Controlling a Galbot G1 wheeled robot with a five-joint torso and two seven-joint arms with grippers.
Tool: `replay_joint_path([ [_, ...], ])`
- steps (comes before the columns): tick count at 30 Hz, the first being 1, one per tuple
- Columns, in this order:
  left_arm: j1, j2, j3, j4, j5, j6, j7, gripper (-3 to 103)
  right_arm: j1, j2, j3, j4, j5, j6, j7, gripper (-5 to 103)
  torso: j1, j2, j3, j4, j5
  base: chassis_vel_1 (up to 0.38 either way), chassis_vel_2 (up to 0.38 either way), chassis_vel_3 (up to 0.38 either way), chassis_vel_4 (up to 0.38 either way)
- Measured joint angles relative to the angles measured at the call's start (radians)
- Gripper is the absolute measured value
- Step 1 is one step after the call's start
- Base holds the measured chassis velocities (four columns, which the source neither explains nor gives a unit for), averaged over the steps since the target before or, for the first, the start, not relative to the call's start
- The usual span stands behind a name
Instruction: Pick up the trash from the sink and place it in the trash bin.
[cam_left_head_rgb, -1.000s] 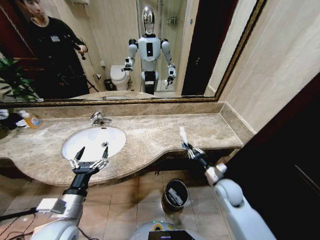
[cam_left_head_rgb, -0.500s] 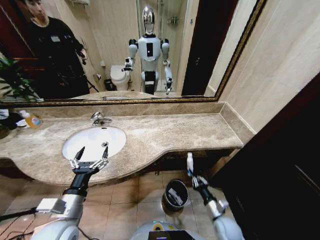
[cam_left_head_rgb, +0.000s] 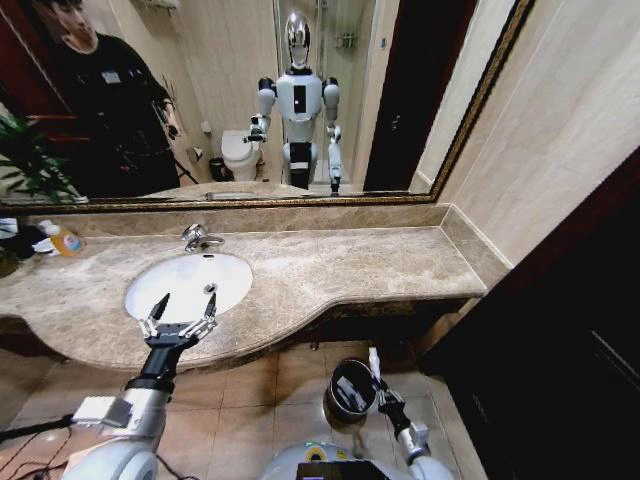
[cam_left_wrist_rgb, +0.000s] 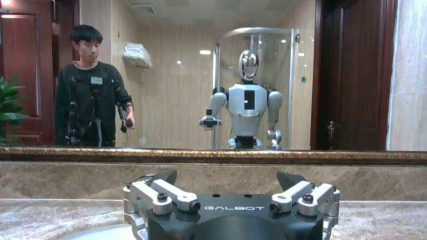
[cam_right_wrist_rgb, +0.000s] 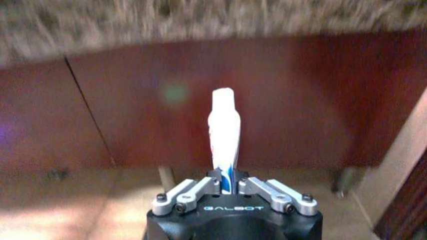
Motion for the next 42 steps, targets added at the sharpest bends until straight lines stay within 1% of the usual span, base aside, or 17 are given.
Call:
replay_joint_path([
  [1,0.000,0.000,0.000,0.000,0.000,0.000,0.000,100,0.000,0.000,0.000,0.000,0.000,0.000,0.000,9,0.000,0.000,0.000,0.0000,0.0000,0.000,0.000,0.000,0.000],
  [2,0.000,0.000,0.000,0.000,0.000,0.000,0.000,100,0.018,0.008,0.001,-0.036,-0.015,0.006,0.005,9,0.000,0.000,0.000,0.0000,0.0003,0.000,0.000,0.000,0.000],
  [4,0.000,0.000,0.000,0.000,0.000,0.000,0.000,100,0.063,0.019,-0.012,-0.130,-0.031,0.015,0.028,9,0.000,0.000,0.000,0.0001,-0.0003,0.000,0.000,0.000,0.000],
  [5,0.000,0.000,0.000,0.000,0.000,0.000,0.000,100,0.063,0.019,-0.012,-0.130,-0.031,0.015,0.028,9,0.000,0.000,0.000,0.0001,-0.0003,0.000,0.000,0.000,0.000],
  [8,0.000,0.000,0.000,0.000,0.000,0.000,0.000,100,0.092,0.035,-0.018,-0.186,-0.073,0.032,0.033,9,0.000,0.000,0.000,-0.0001,-0.0001,0.000,0.000,0.000,0.000],
  [17,0.000,0.000,0.000,0.000,0.000,0.000,0.000,100,0.143,0.080,-0.023,-0.215,-0.112,0.036,0.050,9,0.000,0.000,0.000,0.0000,0.0000,0.000,0.000,0.000,0.000],
  [23,0.000,0.000,0.000,0.000,0.000,0.000,0.000,100,0.148,0.089,-0.026,-0.212,-0.122,0.036,0.052,8,0.000,0.000,0.000,0.0000,-0.0001,0.000,0.000,0.000,0.000],
  [26,0.000,0.000,0.000,0.000,0.000,0.000,0.000,100,0.144,0.091,-0.027,-0.220,-0.131,0.055,0.060,23,0.000,0.000,0.000,0.0001,-0.0002,0.000,0.000,0.000,0.000],
  [27,0.000,0.000,0.000,0.000,0.000,0.000,0.000,100,0.144,0.091,-0.027,-0.220,-0.131,0.055,0.060,23,0.000,0.000,0.000,0.0001,-0.0002,0.000,0.000,0.000,0.000],
  [29,0.000,0.000,0.000,0.000,0.000,0.000,0.000,100,0.140,0.092,-0.026,-0.231,-0.139,0.070,0.064,33,0.000,0.000,0.000,0.0000,-0.0001,0.000,0.000,0.000,0.000],
  [31,0.000,0.000,0.000,0.000,0.000,0.000,0.000,100,0.139,0.092,-0.026,-0.233,-0.140,0.073,0.064,33,0.000,0.000,0.000,0.0000,-0.0002,0.000,0.000,0.000,0.000],
  [34,0.000,0.000,0.000,0.000,0.000,0.000,0.000,100,0.131,0.092,-0.026,-0.234,-0.141,0.084,0.064,50,0.000,0.000,0.000,0.0000,-0.0002,0.000,0.000,0.000,0.000],
  [35,0.000,0.000,0.000,0.000,0.000,0.000,0.000,100,0.131,0.092,-0.026,-0.234,-0.141,0.084,0.064,50,0.000,0.000,0.000,0.0000,-0.0002,0.000,0.000,0.000,0.000],
  [38,0.000,0.000,0.000,0.000,0.000,0.000,0.000,100,0.128,0.093,-0.026,-0.232,-0.141,0.087,0.064,66,0.000,0.000,0.000,0.0000,-0.0002,0.000,0.000,0.000,0.000],
  [39,0.000,0.000,0.000,0.000,0.000,0.000,0.000,100,0.128,0.093,-0.026,-0.232,-0.141,0.087,0.064,66,0.000,0.000,0.000,0.0000,-0.0002,0.000,0.000,0.000,0.000],
  [41,0.000,0.000,0.000,0.000,0.000,0.000,0.000,100,0.128,0.095,-0.027,-0.227,-0.141,0.087,0.069,77,0.000,0.000,0.000,0.0000,-0.0001,0.000,0.000,0.000,0.000],
  [42,0.000,0.000,0.000,0.000,0.000,0.000,0.000,100,0.127,0.096,-0.027,-0.224,-0.141,0.087,0.070,77,0.000,0.000,0.000,0.0000,-0.0001,0.000,0.000,0.000,0.000],
])
